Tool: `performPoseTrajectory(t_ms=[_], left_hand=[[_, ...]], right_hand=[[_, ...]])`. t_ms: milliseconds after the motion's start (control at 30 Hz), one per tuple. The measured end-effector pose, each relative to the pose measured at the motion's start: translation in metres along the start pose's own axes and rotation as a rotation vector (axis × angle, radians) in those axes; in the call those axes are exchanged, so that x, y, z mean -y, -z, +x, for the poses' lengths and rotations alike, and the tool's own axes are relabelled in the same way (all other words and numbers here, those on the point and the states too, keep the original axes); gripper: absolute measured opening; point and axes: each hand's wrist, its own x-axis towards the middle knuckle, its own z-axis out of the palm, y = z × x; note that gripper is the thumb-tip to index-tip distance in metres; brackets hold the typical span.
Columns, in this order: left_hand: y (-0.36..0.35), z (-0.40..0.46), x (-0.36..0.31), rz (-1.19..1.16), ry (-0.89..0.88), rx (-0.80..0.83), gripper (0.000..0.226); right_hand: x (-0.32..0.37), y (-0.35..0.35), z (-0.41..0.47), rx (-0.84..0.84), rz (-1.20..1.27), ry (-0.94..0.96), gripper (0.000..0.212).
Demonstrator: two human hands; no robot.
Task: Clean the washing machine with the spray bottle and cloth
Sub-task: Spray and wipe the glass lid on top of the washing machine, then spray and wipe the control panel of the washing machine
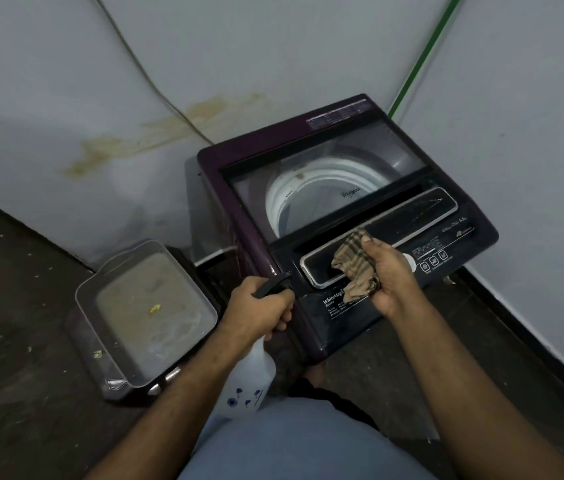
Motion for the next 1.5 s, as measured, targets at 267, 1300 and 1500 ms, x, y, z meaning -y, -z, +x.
performPoseTrajectory(t_ms=[267,1300,1500], left_hand=[[-0.032,0.007,0.001,-0.048,-0.036,-0.03,0.023],[-0.118,0.02,-0.021,-0.093,-0.023,-0.077,0.012],[-0.184,0.031,-0.06,-0.155,0.005,-0.205,0.019]], right_hand=[[0.007,0.018,-0.019,-0.084,0.013,0.09,0.013],[0.041,0.082,0.022,0.053,-0.004,0.054,0.02],[0.074,0.117,0.069,0.175,-0.067,0.004,0.021]])
